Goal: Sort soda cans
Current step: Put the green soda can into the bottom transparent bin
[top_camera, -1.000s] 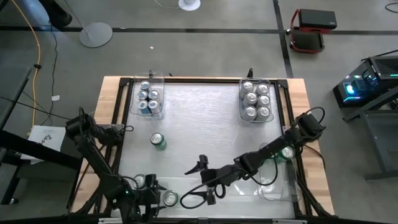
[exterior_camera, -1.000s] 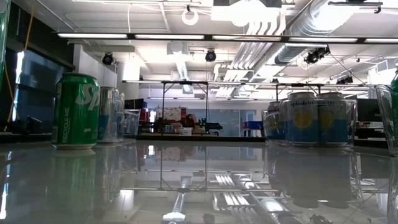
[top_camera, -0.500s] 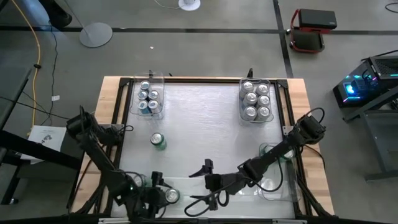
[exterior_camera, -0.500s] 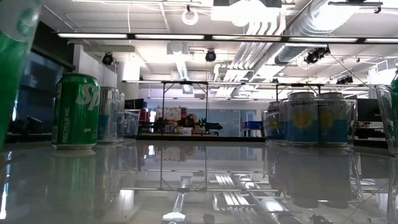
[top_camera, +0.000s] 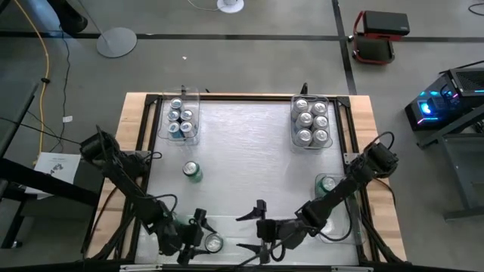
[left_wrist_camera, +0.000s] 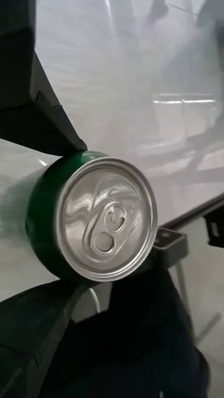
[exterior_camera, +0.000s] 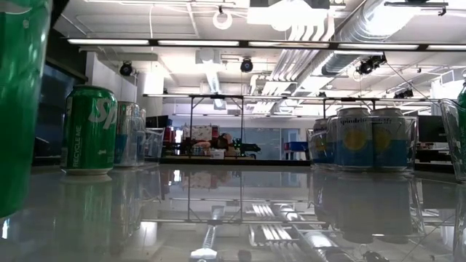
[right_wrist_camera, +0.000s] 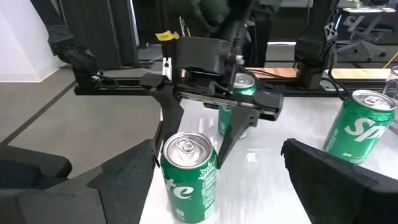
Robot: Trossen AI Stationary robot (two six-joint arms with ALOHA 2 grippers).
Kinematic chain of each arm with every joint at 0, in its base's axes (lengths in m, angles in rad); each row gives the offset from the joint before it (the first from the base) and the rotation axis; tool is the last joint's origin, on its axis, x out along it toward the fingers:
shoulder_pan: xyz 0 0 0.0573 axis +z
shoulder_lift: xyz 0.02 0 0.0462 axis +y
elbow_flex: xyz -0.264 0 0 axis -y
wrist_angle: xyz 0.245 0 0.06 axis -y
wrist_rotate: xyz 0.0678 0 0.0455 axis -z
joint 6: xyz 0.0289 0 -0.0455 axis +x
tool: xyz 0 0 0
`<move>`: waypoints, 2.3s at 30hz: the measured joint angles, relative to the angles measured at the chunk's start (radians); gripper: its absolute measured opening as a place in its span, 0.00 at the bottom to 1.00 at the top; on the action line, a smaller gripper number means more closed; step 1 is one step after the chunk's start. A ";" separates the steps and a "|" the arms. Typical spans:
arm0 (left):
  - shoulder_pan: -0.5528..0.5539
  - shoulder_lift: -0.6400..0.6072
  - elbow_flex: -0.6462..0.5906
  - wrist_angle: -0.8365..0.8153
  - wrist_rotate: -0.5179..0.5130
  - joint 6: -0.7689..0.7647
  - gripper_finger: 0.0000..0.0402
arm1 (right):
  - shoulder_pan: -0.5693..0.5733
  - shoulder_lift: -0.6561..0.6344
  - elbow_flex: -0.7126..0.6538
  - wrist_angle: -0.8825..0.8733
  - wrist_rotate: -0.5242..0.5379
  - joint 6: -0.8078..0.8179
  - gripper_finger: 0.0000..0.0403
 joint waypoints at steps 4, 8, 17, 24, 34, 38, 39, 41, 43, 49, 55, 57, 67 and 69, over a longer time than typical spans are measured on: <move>0.019 0.001 -0.056 0.149 0.009 0.053 0.78 | 0.016 0.000 0.000 -0.001 0.029 0.001 0.84; 0.051 0.001 -0.109 0.268 0.058 0.056 0.77 | 0.028 0.000 0.000 -0.001 0.030 0.001 0.84; 0.053 0.003 -0.149 0.323 0.059 0.056 0.64 | 0.023 0.000 0.000 -0.003 0.041 0.033 0.84; 0.012 0.003 -0.149 0.315 -0.015 0.056 0.51 | -0.027 0.000 0.000 -0.047 0.033 0.086 0.84; -0.033 -0.006 -0.148 0.221 -0.051 -0.047 0.44 | -0.122 0.077 0.000 0.002 -0.261 -0.014 0.84; -0.066 -0.053 -0.148 0.169 -0.092 -0.111 0.43 | -0.144 0.126 0.026 0.030 -0.342 -0.078 0.84; -0.076 -0.067 -0.148 0.152 -0.102 -0.130 0.43 | -0.148 0.137 0.036 0.030 -0.359 -0.093 0.84; -0.096 -0.085 -0.148 0.136 -0.117 -0.162 0.43 | -0.154 0.153 0.054 0.028 -0.394 -0.118 0.84; -0.113 -0.091 -0.148 0.138 -0.128 -0.191 0.43 | -0.162 0.167 0.074 0.030 -0.435 -0.136 0.84; -0.123 -0.075 -0.148 0.153 -0.149 -0.289 0.43 | -0.182 0.234 0.138 0.028 -0.487 -0.161 0.84; -0.124 -0.071 -0.147 0.205 -0.190 -0.287 0.43 | -0.191 0.309 0.217 0.036 -0.523 -0.161 0.84; -0.123 -0.071 -0.147 0.207 -0.192 -0.288 0.43 | -0.190 0.334 0.248 0.042 -0.524 -0.161 0.84; -0.121 -0.074 -0.147 0.207 -0.194 -0.272 0.43 | -0.188 0.388 0.330 0.038 -0.532 -0.161 0.84; -0.121 -0.080 -0.147 0.207 -0.190 -0.259 0.43 | -0.188 0.388 0.330 0.037 -0.533 -0.154 0.84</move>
